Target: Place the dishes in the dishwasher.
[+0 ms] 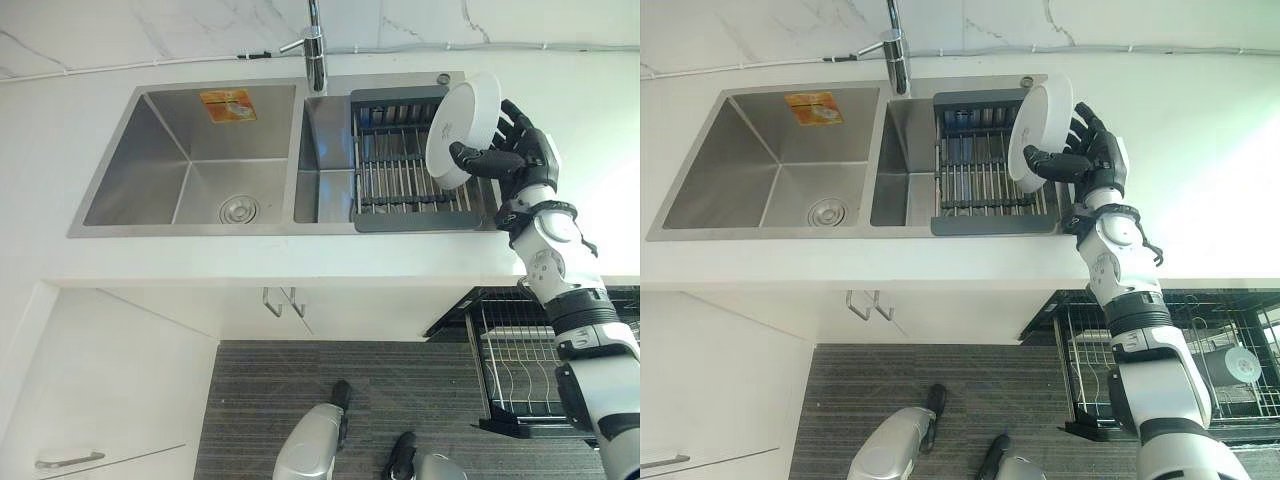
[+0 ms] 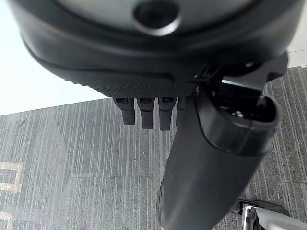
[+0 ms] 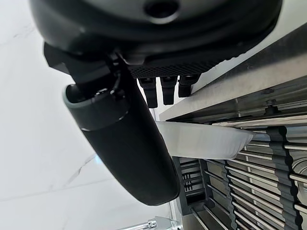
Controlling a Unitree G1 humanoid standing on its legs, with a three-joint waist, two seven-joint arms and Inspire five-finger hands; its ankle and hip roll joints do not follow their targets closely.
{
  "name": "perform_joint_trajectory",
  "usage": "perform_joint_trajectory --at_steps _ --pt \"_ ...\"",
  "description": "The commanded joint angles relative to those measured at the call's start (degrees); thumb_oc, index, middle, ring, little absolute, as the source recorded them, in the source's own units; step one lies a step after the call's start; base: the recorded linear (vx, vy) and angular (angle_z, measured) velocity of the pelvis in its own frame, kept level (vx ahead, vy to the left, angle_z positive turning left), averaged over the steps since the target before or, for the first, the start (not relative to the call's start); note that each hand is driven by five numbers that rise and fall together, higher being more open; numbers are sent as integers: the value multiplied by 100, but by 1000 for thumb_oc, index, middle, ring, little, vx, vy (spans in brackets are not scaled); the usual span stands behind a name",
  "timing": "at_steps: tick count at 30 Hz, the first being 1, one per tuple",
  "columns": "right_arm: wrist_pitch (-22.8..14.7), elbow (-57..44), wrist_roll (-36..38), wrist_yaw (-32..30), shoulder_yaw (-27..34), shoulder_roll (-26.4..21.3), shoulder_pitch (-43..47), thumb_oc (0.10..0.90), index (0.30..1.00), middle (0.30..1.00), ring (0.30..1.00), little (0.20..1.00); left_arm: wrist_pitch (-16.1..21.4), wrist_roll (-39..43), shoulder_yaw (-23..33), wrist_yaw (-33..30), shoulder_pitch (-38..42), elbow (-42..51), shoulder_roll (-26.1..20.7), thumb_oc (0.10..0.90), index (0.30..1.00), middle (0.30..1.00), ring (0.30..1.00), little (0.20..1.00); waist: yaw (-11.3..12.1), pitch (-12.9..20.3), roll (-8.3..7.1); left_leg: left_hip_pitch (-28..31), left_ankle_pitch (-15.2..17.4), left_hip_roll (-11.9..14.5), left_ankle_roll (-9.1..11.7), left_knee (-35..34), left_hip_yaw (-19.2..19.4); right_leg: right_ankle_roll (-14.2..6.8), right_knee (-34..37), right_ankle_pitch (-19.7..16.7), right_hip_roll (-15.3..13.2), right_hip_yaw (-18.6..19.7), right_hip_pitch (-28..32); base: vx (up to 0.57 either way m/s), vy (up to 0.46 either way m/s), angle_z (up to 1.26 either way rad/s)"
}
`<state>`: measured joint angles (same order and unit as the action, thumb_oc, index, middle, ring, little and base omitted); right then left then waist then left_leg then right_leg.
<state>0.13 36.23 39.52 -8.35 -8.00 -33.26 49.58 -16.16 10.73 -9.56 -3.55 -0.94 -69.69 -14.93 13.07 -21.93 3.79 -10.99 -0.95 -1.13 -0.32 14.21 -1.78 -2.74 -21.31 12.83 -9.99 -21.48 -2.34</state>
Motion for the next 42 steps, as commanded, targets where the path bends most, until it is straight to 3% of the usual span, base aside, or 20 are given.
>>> perform_joint_trajectory --at_steps 1,7,8,9,10,30,42 --pt "-561 -351 167 75 -153 -392 829 800 900 900 900 900 -211 -97 -294 -158 -205 -186 -368 800 900 900 900 900 121 201 -7 -184 680 -186 127 298 -294 -154 413 -201 96 25 166 0 0 0" --pt "-577 -356 106 94 -166 -396 865 800 900 900 900 900 -245 -71 -303 -174 -178 -155 -371 800 900 900 900 900 129 155 -11 -193 673 -170 112 298 -277 -164 413 -210 88 22 175 0 0 0" --pt "-588 -353 74 63 -170 -393 862 590 585 585 585 585 -258 -70 -302 -172 -171 -154 -370 800 900 900 900 900 129 151 -11 -189 670 -171 110 298 -278 -162 413 -211 89 21 183 0 0 0" --pt "-601 -347 39 23 -171 -390 861 461 392 392 392 392 -270 -71 -303 -171 -167 -156 -369 800 900 900 900 900 129 150 -12 -185 670 -174 109 298 -278 -163 413 -210 88 21 192 30 20 0" --pt "-643 -335 -21 -48 -168 -389 858 400 300 300 300 300 -276 -69 -305 -179 -167 -159 -364 800 900 900 900 900 130 151 -16 -180 672 -175 106 298 -276 -167 413 -209 84 22 199 0 0 0" --pt "-1153 -435 -451 -88 -345 -310 927 400 300 300 300 300 -276 -79 -322 -258 -101 -180 -334 800 900 900 900 900 190 142 -74 -201 677 -181 61 298 -281 -210 413 -232 66 33 183 1 1 3" --pt "-1936 -1000 -82 -414 -133 -50 673 400 300 300 300 300 -107 -209 -255 -294 -137 -293 -312 800 900 900 900 900 140 321 -178 -115 775 -122 38 298 -133 -268 413 -205 47 85 212 -48 -14 -1"
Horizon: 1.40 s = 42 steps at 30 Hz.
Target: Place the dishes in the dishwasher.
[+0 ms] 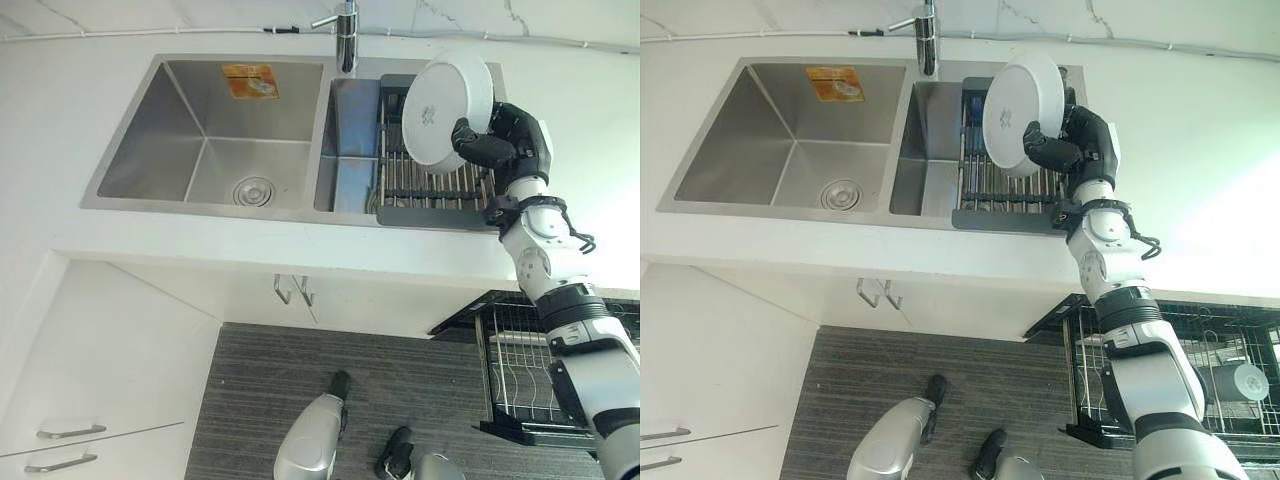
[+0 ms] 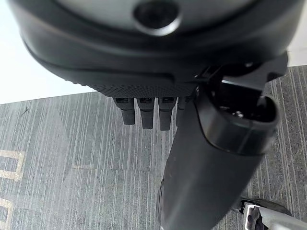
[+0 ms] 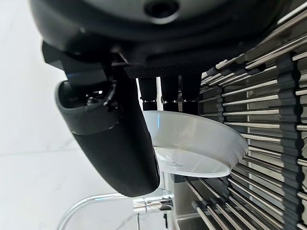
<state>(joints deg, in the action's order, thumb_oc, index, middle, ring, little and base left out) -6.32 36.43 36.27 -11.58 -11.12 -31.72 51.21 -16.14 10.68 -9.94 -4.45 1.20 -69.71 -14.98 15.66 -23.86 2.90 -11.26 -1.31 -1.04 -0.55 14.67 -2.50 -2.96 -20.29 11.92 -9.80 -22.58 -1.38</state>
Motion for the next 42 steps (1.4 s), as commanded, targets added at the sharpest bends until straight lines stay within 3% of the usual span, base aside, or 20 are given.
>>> perform_joint_trajectory --at_steps 1,7,14,30,35,42 --pt "-1362 -1142 315 -142 234 -144 443 400 300 300 300 300 -104 -197 -217 -230 -352 -307 -291 800 900 900 900 900 -137 551 -104 -67 830 -121 60 252 -41 -251 310 -107 29 207 123 -38 -38 -6" --pt "-1877 -2070 884 -344 560 268 -153 400 300 300 300 300 -45 -214 -114 -315 -434 -419 -220 800 900 900 900 900 -327 862 -189 60 938 0 75 252 130 -270 310 -75 62 360 95 -99 -62 -11" --pt "-2147 -2812 1153 -356 665 581 -627 400 300 300 300 300 -24 -199 -78 -441 -478 -534 -109 800 900 900 900 900 -579 1094 -255 177 1039 147 128 252 329 -256 310 -36 124 596 10 -93 -68 -21" --pt "-2259 -4565 1339 -569 1049 806 -2193 400 300 300 300 300 168 -182 -8 -638 -430 -792 149 800 900 900 900 900 -1532 1452 -294 482 1187 671 351 252 1063 -240 310 -47 361 1393 -263 -125 -81 -39" --pt "-2320 -4613 1440 -607 1224 793 -2700 400 300 300 300 300 331 -241 -13 -775 -484 -759 239 800 900 900 900 900 -1720 1473 -269 535 1161 839 424 252 1271 -257 310 -71 330 1444 -318 -73 -48 -30" --pt "-2368 -4517 1420 -632 1465 762 -3271 400 300 300 300 300 280 -111 -51 -825 -454 -625 300 800 900 900 900 900 -1901 1489 -245 560 1169 941 448 252 1415 -272 310 -82 295 1507 -391 -30 -21 -24"
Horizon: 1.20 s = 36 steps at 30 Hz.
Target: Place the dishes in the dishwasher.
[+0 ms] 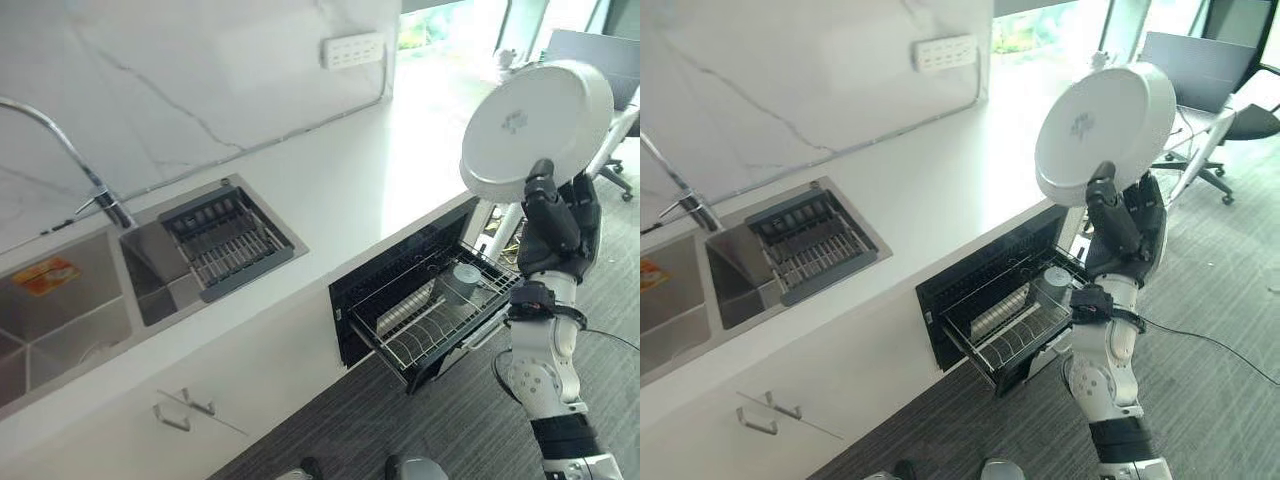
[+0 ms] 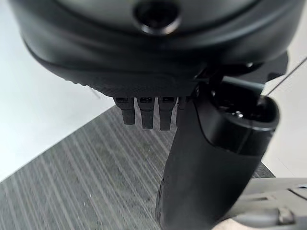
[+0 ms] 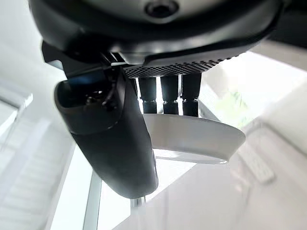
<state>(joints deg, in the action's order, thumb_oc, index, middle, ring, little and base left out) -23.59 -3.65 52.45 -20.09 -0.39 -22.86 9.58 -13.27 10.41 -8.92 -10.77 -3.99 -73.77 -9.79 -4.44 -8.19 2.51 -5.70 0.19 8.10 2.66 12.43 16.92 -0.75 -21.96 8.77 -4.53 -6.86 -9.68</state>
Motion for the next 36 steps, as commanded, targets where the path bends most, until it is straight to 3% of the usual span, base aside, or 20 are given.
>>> perform_joint_trajectory --at_steps 1,10,23,28,32,36 --pt "-615 -493 -147 220 426 -136 831 400 300 300 300 300 -30 -77 -155 -193 63 -198 -219 800 900 900 900 900 96 -79 -204 9 1024 28 126 476 -523 -497 477 231 -236 -58 432 -13 3 -9" --pt "-402 276 261 427 343 99 349 400 300 300 300 300 -201 4 -199 -326 1 18 -189 800 900 900 900 900 38 -57 -197 22 1122 0 82 476 -491 -537 477 221 -302 -56 372 5 7 -7" --pt "-110 1087 198 456 72 390 246 400 300 300 300 300 -414 148 -178 -433 46 218 -200 800 900 900 900 900 134 -93 -219 6 1216 -174 -20 476 -616 -568 477 198 -355 -81 399 8 6 3" --pt "176 1420 276 258 23 448 243 400 300 300 300 300 -498 204 -174 -444 53 279 -229 800 900 900 900 900 193 -116 -210 -24 1231 -245 -49 476 -698 -566 477 197 -374 -111 414 20 15 11" --pt "430 1961 -114 5 6 393 418 400 300 300 300 300 -587 397 -225 -426 74 297 -245 800 900 900 900 900 295 -145 -173 -47 1248 -335 -72 476 -800 -553 477 210 -375 -157 459 39 66 11" --pt "641 2774 -499 -371 40 246 741 400 300 300 300 300 -665 483 -276 -455 165 202 -280 800 900 900 900 900 477 -128 -248 -17 1281 -398 -110 476 -868 -574 477 205 -411 -263 539 104 22 17"
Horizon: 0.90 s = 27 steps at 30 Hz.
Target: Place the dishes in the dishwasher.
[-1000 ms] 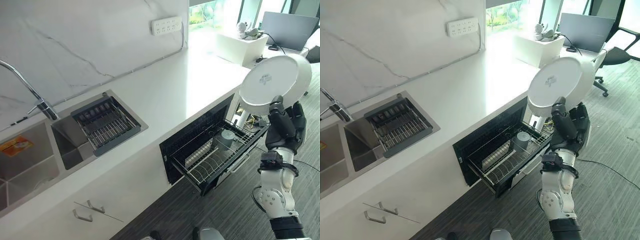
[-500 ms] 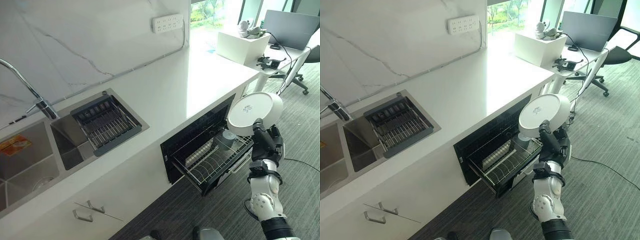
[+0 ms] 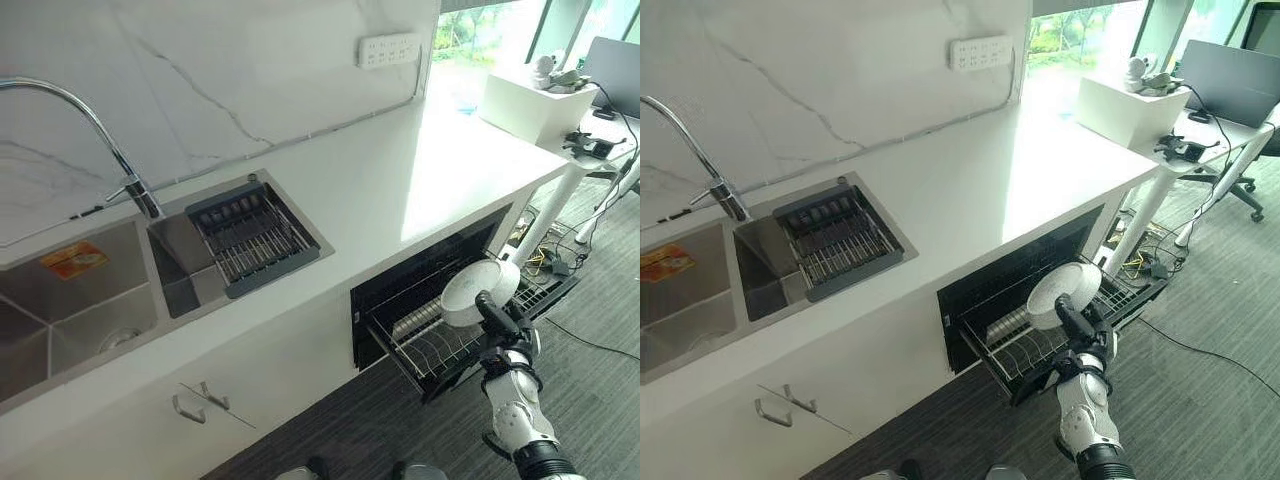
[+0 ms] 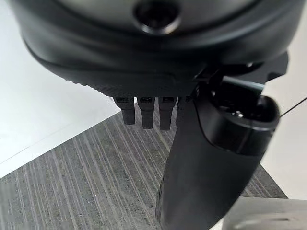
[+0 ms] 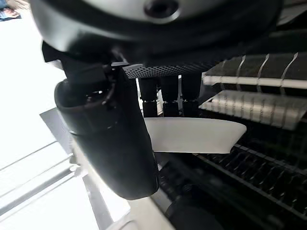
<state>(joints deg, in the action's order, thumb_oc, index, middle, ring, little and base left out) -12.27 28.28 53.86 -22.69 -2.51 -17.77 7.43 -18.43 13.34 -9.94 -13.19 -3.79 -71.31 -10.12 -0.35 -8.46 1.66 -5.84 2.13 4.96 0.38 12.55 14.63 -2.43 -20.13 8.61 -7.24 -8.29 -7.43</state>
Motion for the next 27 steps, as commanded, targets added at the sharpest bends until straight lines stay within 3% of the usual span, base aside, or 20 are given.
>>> perform_joint_trajectory --at_steps 1,3,10,14,18,24,27 --pt "-489 -216 -890 -424 262 -331 1052 400 300 300 300 300 -184 263 -184 -230 195 -44 -253 800 900 900 900 900 117 -124 -182 -8 1091 -105 106 463 -685 -397 295 221 -130 -135 322 81 14 11" --pt "-407 -79 -954 -464 279 -387 1093 400 300 300 300 300 -191 300 -176 -227 204 -47 -249 800 900 900 900 900 146 -141 -188 -11 1091 -125 100 463 -726 -391 295 222 -124 -140 330 66 26 15" --pt "137 490 -2202 -580 99 -743 1430 400 300 300 300 300 -297 478 -153 -287 277 12 -283 800 900 900 900 900 344 -244 -226 -50 1063 -202 88 463 -920 -375 295 213 -119 -229 372 49 7 11" --pt "211 727 -2776 -889 11 -975 1616 400 300 300 300 300 -325 486 -123 -266 325 47 -317 800 900 900 900 900 431 -320 -238 -94 1029 -232 93 463 -995 -373 295 188 -116 -288 365 20 1 6" --pt "921 858 -4162 -1194 -319 -1334 2038 400 300 300 300 300 -322 411 -120 -186 365 112 -424 800 900 900 900 900 570 -461 -249 -191 962 -281 93 463 -1088 -383 295 137 -120 -371 338 11 1 19" --pt "1181 1086 -5343 -983 -955 -1686 2491 400 300 300 300 300 -243 345 -126 -134 439 237 -558 800 900 900 900 900 769 -690 -316 -323 895 -326 55 463 -1246 -417 295 58 -108 -464 282 -9 -46 18" --pt "1480 1408 -5859 -959 -1450 -1900 2814 400 300 300 300 300 -198 327 -116 -27 478 275 -725 800 900 900 900 900 905 -853 -373 -464 837 -312 47 463 -1304 -432 295 14 -97 -526 187 -54 -67 9"
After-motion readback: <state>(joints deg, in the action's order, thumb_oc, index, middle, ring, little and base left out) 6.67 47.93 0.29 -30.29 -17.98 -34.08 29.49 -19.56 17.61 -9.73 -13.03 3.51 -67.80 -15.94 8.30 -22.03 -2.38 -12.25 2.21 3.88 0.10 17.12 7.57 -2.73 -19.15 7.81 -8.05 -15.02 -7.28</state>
